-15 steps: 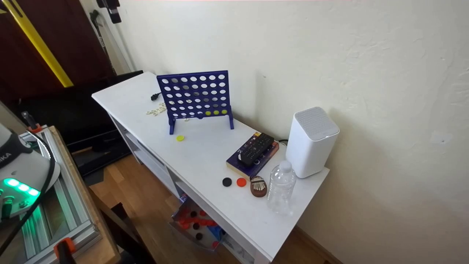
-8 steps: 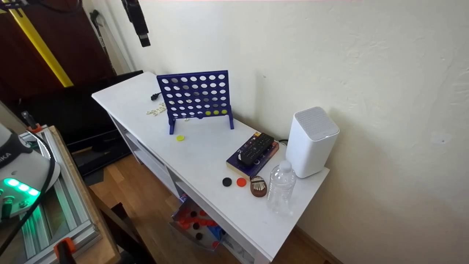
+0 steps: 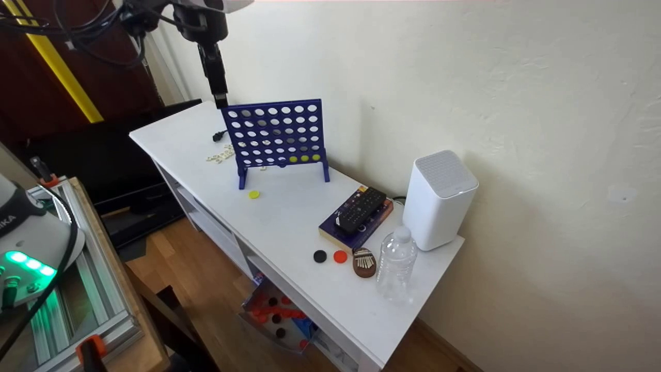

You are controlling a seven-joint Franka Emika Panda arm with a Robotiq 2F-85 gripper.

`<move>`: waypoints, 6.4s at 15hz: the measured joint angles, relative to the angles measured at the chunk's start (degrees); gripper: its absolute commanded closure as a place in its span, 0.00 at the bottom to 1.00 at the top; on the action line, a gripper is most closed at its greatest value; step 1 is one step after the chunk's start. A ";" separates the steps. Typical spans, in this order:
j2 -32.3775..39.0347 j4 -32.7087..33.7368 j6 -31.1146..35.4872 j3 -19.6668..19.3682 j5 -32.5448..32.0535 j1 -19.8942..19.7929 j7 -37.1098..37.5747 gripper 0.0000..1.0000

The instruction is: Put the yellow chip into the connect four game

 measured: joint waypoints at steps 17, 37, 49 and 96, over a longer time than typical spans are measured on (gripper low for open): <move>11.54 0.25 4.70 -2.19 -0.19 -0.49 -0.12 0.00; 33.52 6.20 13.92 -1.86 7.61 -1.12 -5.67 0.00; 44.25 11.23 21.73 2.09 7.69 -0.76 -6.23 0.00; 58.36 22.66 22.83 7.17 5.94 -0.10 -7.10 0.17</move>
